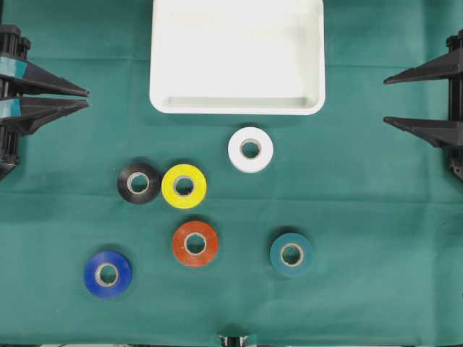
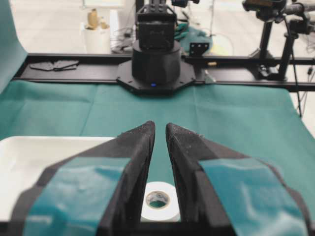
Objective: Put the tape into the white case with the left arm.
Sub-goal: 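Move the left gripper forward toward the white tape roll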
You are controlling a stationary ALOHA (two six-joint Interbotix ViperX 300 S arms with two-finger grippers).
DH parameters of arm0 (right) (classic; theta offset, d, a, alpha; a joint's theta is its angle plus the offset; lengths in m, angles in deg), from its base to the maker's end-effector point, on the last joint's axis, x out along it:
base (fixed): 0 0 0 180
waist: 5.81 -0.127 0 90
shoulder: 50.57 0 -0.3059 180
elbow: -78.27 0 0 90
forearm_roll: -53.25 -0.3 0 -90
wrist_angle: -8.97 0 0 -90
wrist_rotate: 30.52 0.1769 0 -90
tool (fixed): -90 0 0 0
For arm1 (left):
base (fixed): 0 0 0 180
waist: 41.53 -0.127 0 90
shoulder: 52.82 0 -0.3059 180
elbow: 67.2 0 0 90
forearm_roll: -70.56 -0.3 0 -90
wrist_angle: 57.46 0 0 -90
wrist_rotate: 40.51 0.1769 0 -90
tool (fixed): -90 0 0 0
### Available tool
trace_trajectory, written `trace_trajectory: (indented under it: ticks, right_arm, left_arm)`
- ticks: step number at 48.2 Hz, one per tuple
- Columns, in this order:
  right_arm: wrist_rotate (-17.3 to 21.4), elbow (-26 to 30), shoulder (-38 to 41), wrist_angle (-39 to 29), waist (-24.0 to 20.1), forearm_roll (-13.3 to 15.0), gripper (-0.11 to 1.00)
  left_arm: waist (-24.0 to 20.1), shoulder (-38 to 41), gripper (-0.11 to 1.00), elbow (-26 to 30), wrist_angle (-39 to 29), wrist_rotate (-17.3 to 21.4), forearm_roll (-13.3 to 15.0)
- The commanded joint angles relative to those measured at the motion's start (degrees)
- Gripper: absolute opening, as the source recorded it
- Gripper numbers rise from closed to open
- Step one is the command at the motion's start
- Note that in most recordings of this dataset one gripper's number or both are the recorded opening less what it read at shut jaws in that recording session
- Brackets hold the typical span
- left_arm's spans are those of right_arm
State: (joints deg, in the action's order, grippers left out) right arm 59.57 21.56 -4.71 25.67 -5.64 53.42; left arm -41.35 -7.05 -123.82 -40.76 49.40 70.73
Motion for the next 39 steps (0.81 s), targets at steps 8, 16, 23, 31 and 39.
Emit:
trace_trajectory:
  ticks: [8,16,23,31,39]
  right_arm:
    - [0.53,-1.32,0.18,0.53,0.44,0.09,0.02]
    - [0.53,-1.67,-0.09,0.53,0.44,0.09,-0.09]
    - [0.53,-1.76,-0.7,0.26,0.44,0.09,-0.09]
    - [0.44,-2.9,-1.85,0.44,0.53,0.09,-0.09]
    - [0.62,-5.27,-3.78,0.26,0.62,0.18,-0.09]
  left_arm:
    - [0.79,0.26,0.03,0.53,0.88,0.62,1.14]
    - [0.88,0.62,0.02,0.62,0.88,0.09,1.14]
    - [1.67,0.88,0.02,0.44,0.88,0.09,1.14]
    - [3.69,0.88,0.02,0.44,0.88,0.53,1.14]
    - [4.92,0.97,0.11,0.0,0.09,0.79,1.14]
